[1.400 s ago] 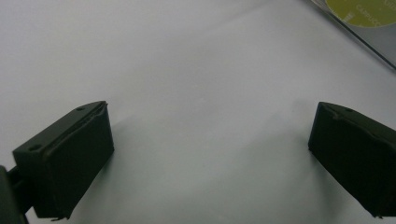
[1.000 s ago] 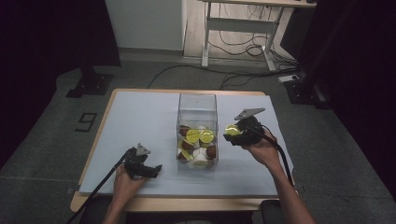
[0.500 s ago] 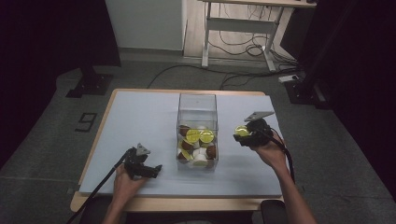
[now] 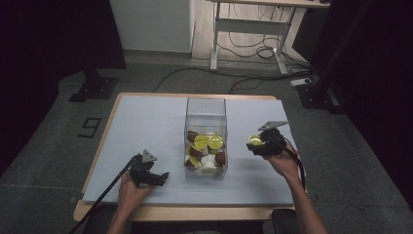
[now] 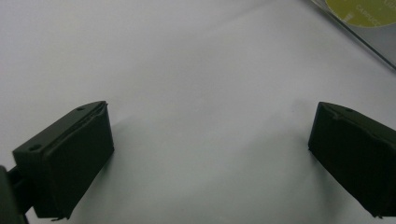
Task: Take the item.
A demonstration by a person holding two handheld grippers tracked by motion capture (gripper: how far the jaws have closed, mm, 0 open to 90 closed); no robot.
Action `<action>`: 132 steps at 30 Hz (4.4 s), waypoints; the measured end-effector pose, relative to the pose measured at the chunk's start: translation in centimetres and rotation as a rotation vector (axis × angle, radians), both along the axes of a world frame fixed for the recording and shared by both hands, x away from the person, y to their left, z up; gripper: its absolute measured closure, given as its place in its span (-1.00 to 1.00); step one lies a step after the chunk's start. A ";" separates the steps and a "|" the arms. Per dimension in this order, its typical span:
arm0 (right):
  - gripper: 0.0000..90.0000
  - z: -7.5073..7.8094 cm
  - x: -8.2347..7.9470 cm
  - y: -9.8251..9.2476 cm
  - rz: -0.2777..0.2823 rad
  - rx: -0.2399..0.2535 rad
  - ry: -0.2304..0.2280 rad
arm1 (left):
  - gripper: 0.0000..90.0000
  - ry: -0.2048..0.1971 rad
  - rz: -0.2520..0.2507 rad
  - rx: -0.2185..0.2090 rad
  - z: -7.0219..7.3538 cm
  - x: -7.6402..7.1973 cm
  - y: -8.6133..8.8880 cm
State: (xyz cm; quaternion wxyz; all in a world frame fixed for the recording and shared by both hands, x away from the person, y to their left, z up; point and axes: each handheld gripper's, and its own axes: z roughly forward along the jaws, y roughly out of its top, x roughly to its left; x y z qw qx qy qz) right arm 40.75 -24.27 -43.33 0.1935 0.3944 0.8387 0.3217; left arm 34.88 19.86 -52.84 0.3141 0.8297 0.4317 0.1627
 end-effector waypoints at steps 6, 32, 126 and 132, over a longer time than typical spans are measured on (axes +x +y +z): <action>-0.16 -1.0 0.2 -0.1 -0.003 -0.008 0.000 | -1.00 0.001 0.000 -0.001 0.0 0.0 0.0; -0.16 -5.3 0.9 0.6 0.004 0.001 0.045 | -1.00 0.000 0.000 -0.001 0.0 0.0 0.0; -0.93 -10.0 -4.4 -2.0 -0.006 0.067 0.032 | -1.00 -0.002 -0.001 0.002 0.0 0.0 0.0; -0.97 -10.3 -4.5 -2.1 -0.011 0.079 0.016 | -1.00 -0.002 -0.001 0.002 0.0 0.0 0.0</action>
